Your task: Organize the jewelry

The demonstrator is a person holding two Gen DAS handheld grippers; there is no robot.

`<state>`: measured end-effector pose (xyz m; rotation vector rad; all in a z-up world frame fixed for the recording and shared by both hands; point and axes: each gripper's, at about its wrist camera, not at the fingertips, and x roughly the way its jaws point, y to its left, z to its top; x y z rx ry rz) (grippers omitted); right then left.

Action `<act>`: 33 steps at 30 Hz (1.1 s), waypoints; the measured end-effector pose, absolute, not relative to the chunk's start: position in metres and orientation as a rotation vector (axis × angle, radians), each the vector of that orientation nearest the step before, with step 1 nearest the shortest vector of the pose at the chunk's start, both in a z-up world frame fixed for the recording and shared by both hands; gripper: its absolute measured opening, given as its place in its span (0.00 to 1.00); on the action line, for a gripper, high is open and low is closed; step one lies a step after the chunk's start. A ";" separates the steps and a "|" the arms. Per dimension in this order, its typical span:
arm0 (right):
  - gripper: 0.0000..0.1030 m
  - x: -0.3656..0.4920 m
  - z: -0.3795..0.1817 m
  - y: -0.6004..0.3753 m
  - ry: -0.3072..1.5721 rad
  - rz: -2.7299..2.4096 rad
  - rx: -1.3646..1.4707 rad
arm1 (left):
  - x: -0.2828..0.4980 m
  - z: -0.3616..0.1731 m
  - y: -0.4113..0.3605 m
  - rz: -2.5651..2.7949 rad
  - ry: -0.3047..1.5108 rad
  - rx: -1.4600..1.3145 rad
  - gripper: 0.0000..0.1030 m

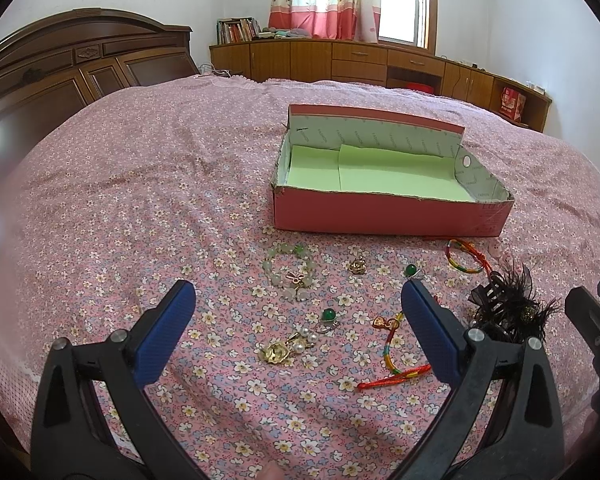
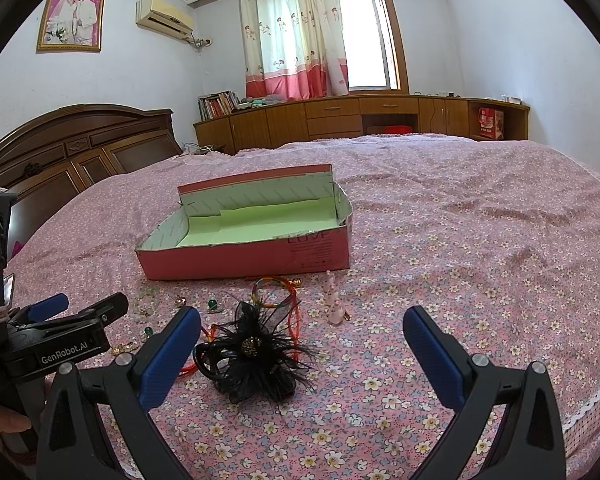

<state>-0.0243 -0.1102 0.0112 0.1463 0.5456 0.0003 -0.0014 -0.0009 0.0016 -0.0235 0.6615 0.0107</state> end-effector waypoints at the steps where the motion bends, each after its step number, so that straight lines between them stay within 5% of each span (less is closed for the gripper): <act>1: 1.00 -0.024 0.011 -0.110 0.546 0.001 0.147 | -0.001 0.002 -0.001 0.010 0.662 -0.023 0.93; 33: 1.00 0.022 0.018 -0.137 0.595 -0.095 0.111 | 0.046 -0.004 0.018 -0.008 0.770 -0.010 0.93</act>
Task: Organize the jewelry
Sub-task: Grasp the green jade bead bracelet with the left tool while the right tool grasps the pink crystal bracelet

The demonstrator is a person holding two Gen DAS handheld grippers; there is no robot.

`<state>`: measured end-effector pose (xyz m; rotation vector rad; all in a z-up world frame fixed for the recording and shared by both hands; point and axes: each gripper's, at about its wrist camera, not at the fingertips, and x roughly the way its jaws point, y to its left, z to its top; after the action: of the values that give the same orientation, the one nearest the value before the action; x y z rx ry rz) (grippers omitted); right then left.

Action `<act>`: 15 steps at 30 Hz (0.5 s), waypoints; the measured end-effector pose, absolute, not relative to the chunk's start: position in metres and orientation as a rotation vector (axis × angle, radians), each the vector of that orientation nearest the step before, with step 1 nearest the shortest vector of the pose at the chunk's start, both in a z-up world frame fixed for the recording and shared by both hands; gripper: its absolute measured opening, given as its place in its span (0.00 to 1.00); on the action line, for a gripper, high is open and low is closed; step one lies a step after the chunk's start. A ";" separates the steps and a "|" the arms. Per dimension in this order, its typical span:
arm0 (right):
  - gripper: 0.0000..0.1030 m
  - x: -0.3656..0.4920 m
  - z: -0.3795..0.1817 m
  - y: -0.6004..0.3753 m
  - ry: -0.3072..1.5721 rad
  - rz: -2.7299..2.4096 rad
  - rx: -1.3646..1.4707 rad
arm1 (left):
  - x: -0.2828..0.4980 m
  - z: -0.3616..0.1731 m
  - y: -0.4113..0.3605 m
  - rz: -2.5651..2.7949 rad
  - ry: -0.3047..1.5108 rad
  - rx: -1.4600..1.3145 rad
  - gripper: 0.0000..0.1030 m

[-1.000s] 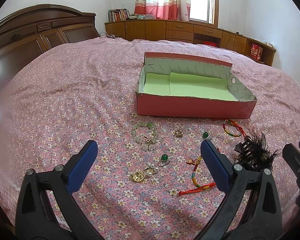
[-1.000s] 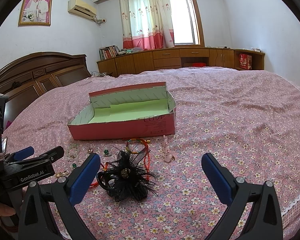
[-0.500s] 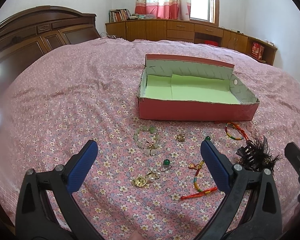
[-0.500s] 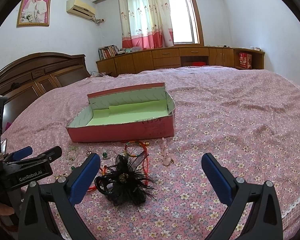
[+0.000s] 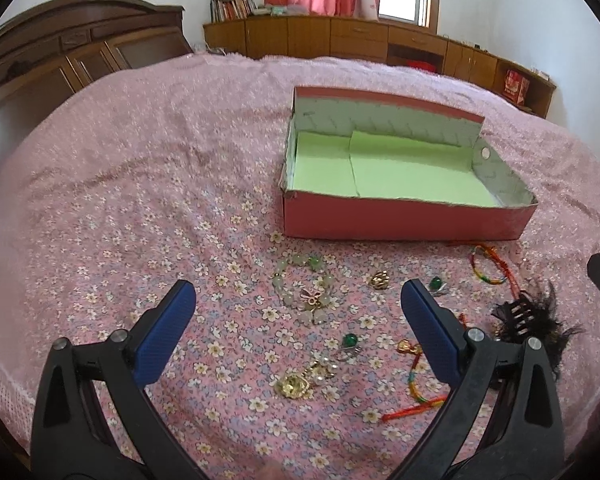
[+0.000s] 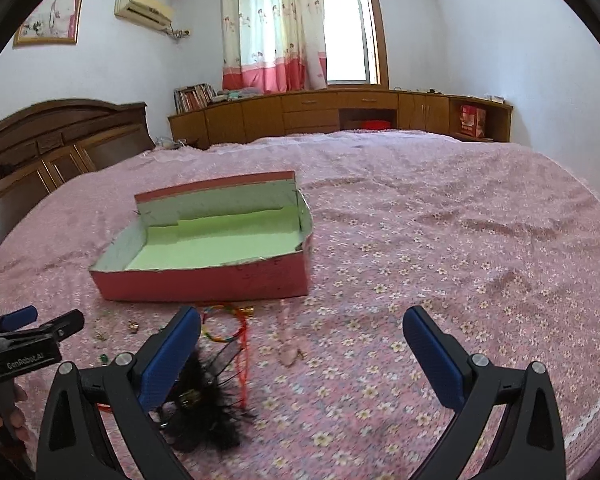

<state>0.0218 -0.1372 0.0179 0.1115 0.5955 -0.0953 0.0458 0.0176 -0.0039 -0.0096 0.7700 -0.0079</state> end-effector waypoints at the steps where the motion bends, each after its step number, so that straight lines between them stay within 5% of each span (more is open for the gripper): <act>1: 1.00 0.025 0.016 -0.139 0.603 -0.099 0.111 | 0.048 -0.006 0.018 -0.008 0.777 -0.008 0.93; 9: 0.93 0.052 -0.005 -0.151 0.723 -0.066 0.157 | 0.068 -0.023 0.027 0.011 0.854 -0.009 0.85; 15: 0.72 0.067 -0.021 -0.155 0.801 -0.034 0.176 | 0.080 -0.040 0.026 -0.012 0.918 -0.007 0.59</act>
<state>0.0670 -0.1549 -0.0208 0.1760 0.8007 -0.0343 0.0800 0.0259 -0.0403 -0.0070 0.9183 -0.0123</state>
